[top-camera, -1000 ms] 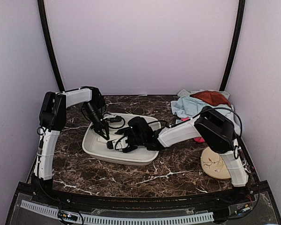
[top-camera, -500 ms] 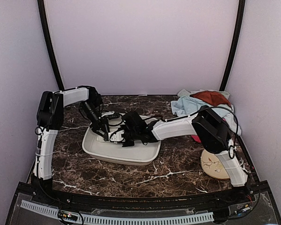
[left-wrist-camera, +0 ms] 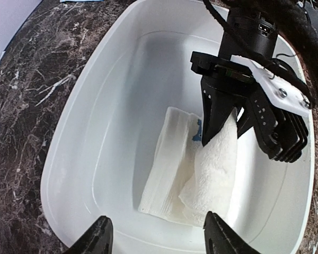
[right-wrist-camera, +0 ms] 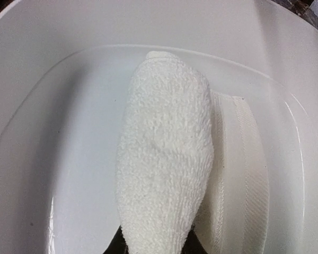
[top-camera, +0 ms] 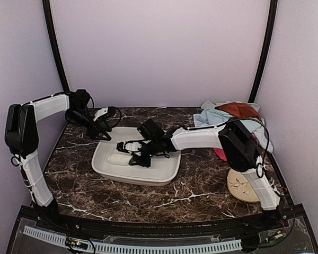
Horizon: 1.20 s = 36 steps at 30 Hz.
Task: Roll the towels
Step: Roll the towel into the bin.
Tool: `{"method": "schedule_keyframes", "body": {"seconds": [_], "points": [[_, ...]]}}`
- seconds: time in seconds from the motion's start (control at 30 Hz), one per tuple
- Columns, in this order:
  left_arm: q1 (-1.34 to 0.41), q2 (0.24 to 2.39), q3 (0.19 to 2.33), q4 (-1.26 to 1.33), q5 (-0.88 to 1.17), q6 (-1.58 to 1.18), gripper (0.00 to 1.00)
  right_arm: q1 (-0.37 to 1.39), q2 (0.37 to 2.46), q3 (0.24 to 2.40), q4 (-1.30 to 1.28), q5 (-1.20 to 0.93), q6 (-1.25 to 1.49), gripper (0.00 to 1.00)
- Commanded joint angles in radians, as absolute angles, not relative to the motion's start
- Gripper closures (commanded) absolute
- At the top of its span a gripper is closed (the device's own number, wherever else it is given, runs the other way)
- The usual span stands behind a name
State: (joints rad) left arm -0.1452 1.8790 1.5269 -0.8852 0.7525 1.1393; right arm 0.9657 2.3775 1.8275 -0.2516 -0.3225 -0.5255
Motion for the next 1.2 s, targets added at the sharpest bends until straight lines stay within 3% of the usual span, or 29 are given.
{"method": "schedule_keyframes", "body": {"seconds": [0.0, 0.3, 0.43, 0.6, 0.9, 1.03, 1.13, 1.17], "points": [[-0.117, 1.811, 1.465, -0.798, 0.766, 1.123, 0.40, 0.920, 2.452, 1.966, -0.388, -0.492, -0.276, 0.97], [-0.093, 1.703, 1.327, -0.931, 0.733, 1.284, 0.45, 0.893, 2.615, 2.252, -0.631, -0.695, -0.036, 0.99], [-0.176, 1.670, 1.242, -0.862, 0.696, 1.270, 0.48, 0.894, 2.619, 2.227, -0.603, -0.764, 0.042, 0.99], [-0.251, 1.664, 1.173, -0.692, 0.648, 1.215, 0.46, 0.897, 2.601, 2.159, -0.536, -0.840, 0.119, 0.99], [-0.319, 1.751, 1.185, -0.732, 0.578, 1.269, 0.45, 0.900, 2.581, 2.079, -0.350, -0.936, 0.258, 0.99], [-0.322, 1.771, 1.166, -0.783, 0.573, 1.296, 0.49, 0.901, 2.587, 2.069, -0.294, -0.954, 0.308, 0.92], [-0.323, 1.801, 1.156, -0.758, 0.525, 1.278, 0.61, 0.893, 2.580, 2.067, -0.288, -0.939, 0.316, 0.78], [-0.323, 1.811, 1.159, -0.757, 0.515, 1.273, 0.66, 0.887, 2.574, 2.063, -0.289, -0.928, 0.316, 0.68]]}}
